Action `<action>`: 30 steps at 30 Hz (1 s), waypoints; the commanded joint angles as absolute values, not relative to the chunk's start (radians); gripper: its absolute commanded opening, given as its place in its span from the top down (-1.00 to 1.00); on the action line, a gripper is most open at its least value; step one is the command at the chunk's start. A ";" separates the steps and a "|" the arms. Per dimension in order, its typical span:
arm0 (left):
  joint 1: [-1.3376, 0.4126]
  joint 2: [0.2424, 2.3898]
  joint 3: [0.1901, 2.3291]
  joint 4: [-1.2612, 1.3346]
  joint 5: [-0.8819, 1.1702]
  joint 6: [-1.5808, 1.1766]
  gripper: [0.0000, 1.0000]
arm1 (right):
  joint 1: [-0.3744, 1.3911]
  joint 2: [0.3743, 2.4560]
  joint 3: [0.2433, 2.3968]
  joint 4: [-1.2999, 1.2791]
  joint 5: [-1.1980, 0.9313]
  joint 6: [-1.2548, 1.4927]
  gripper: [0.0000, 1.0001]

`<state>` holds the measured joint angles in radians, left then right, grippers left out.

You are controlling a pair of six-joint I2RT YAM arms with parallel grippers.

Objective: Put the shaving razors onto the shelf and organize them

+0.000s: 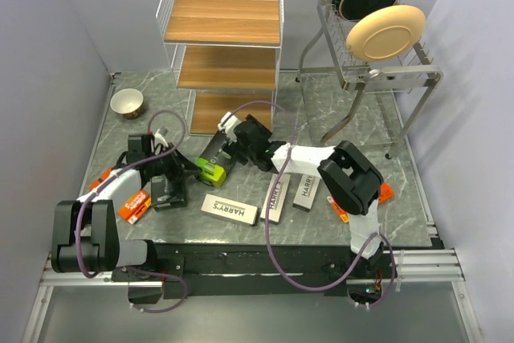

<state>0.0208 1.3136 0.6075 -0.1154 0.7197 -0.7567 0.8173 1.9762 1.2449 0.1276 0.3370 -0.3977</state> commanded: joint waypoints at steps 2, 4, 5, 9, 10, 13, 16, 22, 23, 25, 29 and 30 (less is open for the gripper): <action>-0.029 1.278 0.557 -0.049 0.724 -0.788 0.78 | 0.763 1.763 1.302 -0.042 0.225 0.034 -1.00; -0.029 1.267 0.574 -0.075 0.712 -0.764 0.28 | 0.701 1.702 1.292 -0.134 0.077 0.157 -1.00; -0.031 1.266 0.583 -0.086 0.715 -0.753 0.15 | 0.678 1.691 1.278 -0.152 -0.102 0.283 -1.00; -0.029 1.211 0.670 -0.186 0.648 -0.645 -0.19 | 0.611 1.698 1.220 -0.138 -0.360 0.524 -1.00; -0.029 1.198 0.693 -0.180 0.631 -0.634 -0.26 | 0.609 1.710 1.206 -0.094 -0.380 0.555 -1.00; -0.031 1.221 0.751 -0.179 0.594 -0.580 -0.37 | 0.618 1.741 1.166 -0.007 -0.410 0.658 -1.00; -0.031 1.307 0.813 -0.229 0.528 -0.531 -0.34 | 0.626 1.782 1.170 -0.002 -0.414 0.706 -1.00; -0.035 1.354 0.773 -0.143 0.462 -0.546 -0.31 | 0.643 1.868 1.184 0.043 -0.401 0.794 -0.97; -0.037 1.361 0.764 -0.129 0.460 -0.558 -0.30 | 0.641 1.876 1.192 0.043 -0.382 0.813 -0.95; -0.040 1.359 0.726 -0.081 0.466 -0.589 -0.30 | 0.643 1.905 1.200 0.049 -0.351 0.839 -0.90; -0.057 1.361 0.683 -0.046 0.477 -0.597 -0.30 | 0.644 1.962 1.212 0.077 -0.356 0.931 -0.69; -0.060 1.361 0.675 -0.041 0.480 -0.600 -0.30 | 0.647 1.974 1.212 0.078 -0.351 0.942 -0.59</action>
<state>-0.0433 1.3605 0.7013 -0.1184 0.4770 -0.5861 0.6437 1.9251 1.1790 0.0200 -0.3744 0.8314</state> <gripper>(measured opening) 0.651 0.867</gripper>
